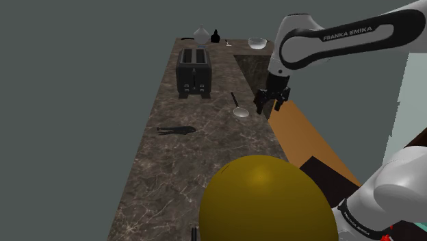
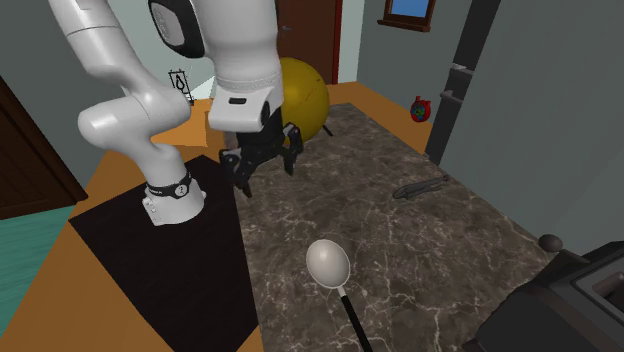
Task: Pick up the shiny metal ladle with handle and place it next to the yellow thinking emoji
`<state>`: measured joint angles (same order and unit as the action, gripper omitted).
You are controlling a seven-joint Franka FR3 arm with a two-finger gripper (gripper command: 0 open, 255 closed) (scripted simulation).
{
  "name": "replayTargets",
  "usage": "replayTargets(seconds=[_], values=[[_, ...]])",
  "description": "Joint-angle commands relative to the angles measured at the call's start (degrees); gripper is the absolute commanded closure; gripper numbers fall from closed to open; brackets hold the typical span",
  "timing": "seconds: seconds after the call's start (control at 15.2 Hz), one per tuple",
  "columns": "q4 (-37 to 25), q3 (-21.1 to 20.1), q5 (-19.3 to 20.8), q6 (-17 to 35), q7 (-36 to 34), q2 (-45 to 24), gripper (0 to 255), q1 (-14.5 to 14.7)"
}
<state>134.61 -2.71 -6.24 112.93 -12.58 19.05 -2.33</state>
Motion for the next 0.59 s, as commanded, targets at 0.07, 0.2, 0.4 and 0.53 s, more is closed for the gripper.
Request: replayTargets(seconds=[0.07,0.2,0.4,0.53], values=[[-3.3,-0.2,0.4,4.3,-2.4,-5.8,0,-0.7],[-5.6,-0.3,0.8,6.9,-3.9,-9.7,0,-1.1],[-9.5,-0.1,1.5,10.4,-6.2,-15.4,0,-1.7],[-12.5,0.1,2.0,12.3,-7.8,-19.2,0,-2.0]])
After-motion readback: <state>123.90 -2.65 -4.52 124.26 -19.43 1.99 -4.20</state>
